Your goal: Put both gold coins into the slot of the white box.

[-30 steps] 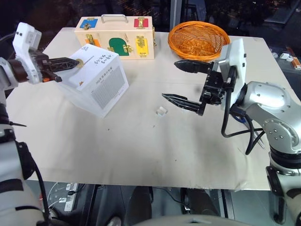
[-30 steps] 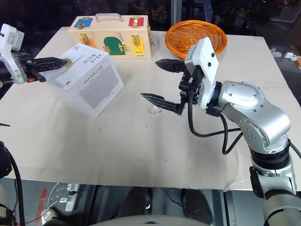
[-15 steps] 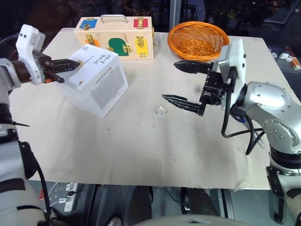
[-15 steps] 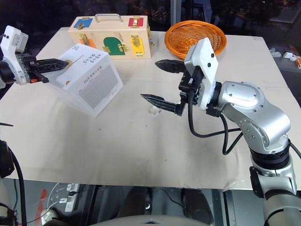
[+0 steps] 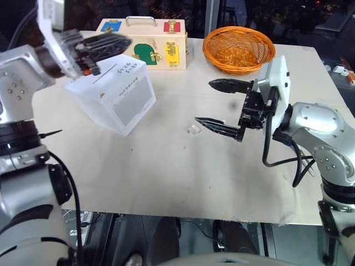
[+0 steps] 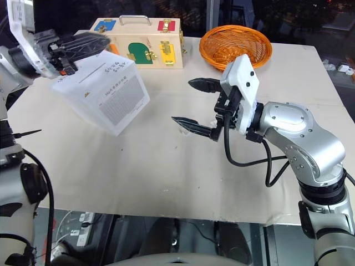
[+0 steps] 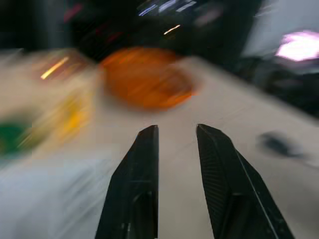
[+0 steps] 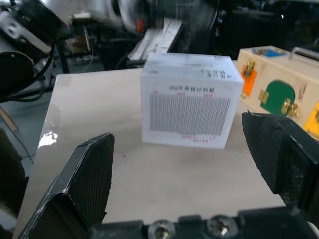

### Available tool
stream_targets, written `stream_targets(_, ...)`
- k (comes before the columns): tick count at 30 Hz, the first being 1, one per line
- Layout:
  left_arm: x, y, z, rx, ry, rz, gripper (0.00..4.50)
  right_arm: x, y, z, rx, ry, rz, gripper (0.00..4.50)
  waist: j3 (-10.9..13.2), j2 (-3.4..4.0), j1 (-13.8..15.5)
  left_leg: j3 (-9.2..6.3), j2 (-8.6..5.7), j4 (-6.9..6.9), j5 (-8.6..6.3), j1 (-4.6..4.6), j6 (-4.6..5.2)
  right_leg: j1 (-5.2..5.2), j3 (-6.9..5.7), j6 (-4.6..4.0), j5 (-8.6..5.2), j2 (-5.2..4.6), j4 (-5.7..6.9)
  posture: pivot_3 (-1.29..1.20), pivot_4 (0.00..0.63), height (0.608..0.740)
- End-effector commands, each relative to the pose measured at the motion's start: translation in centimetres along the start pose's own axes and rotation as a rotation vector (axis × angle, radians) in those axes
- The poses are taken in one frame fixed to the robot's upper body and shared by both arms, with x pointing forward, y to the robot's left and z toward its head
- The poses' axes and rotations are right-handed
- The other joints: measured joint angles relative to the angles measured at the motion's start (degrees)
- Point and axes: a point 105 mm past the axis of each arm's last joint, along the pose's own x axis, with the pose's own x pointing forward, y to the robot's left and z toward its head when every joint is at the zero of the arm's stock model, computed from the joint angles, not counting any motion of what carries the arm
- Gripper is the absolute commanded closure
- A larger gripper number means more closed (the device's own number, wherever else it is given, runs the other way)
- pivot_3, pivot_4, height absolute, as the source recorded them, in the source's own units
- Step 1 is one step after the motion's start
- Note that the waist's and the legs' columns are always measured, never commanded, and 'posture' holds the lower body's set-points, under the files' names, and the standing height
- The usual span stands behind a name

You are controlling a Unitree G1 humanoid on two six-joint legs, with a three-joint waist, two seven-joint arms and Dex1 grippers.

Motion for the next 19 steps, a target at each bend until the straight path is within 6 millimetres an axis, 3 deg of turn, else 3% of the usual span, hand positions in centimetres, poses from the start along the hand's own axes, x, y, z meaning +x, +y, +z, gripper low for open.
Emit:
stream_targets(1, 0.8, -3.6, -0.1, -0.015, -0.040, -0.071, 3.21, -1.8, -0.5, 0.5, -0.047, 0.013, -0.085, 0.00, 0.0, 0.06, -0.5, -0.05, 0.00, -0.03, 0.00, 0.11, 0.00, 0.08, 0.00, 0.00, 0.00, 0.04, 0.03, 0.00, 0.150, 0.726)
stream_targets(3, 1.5, -5.7, -2.2, -0.054, -0.022, -0.118, 3.21, -3.2, -0.7, -0.3, -0.038, 0.054, -0.142, 0.00, -0.1, 0.25, -0.6, -0.09, 0.01, -0.04, 0.00, 0.19, 0.00, 0.12, 0.03, -0.01, -0.01, 0.09, 0.09, 0.00, 0.150, 0.726)
stream_targets(7, 1.0, -7.8, -6.5, -0.099, 0.031, -0.106, 3.21, -5.8, 0.2, -1.5, -0.002, 0.060, -0.200, 0.00, -0.1, 0.24, -0.8, -0.09, 0.02, -0.02, 0.00, 0.41, 0.00, 0.24, 0.14, -0.02, -0.02, 0.14, 0.25, 0.00, 0.150, 0.726)
stream_targets(13, -2.2, -8.1, -11.8, -0.117, 0.136, 0.024, 3.21, -10.6, 2.5, -5.9, 0.027, 0.297, -0.325, 0.00, -0.1, 0.24, -0.3, -0.04, 0.00, -0.05, -0.02, 0.65, 0.04, 0.46, 0.19, -0.02, -0.02, 0.15, 0.22, 0.00, 0.150, 0.726)
stream_targets(19, -4.9, -7.2, -14.8, -0.097, 0.216, 0.117, 3.21, -13.3, 3.9, -7.3, 0.075, 0.376, -0.426, 0.00, -0.1, 0.26, -0.3, 0.00, -0.01, -0.08, -0.14, 1.23, 0.23, 0.92, 0.22, -0.03, -0.05, 0.17, 0.23, 0.00, 0.150, 0.726)
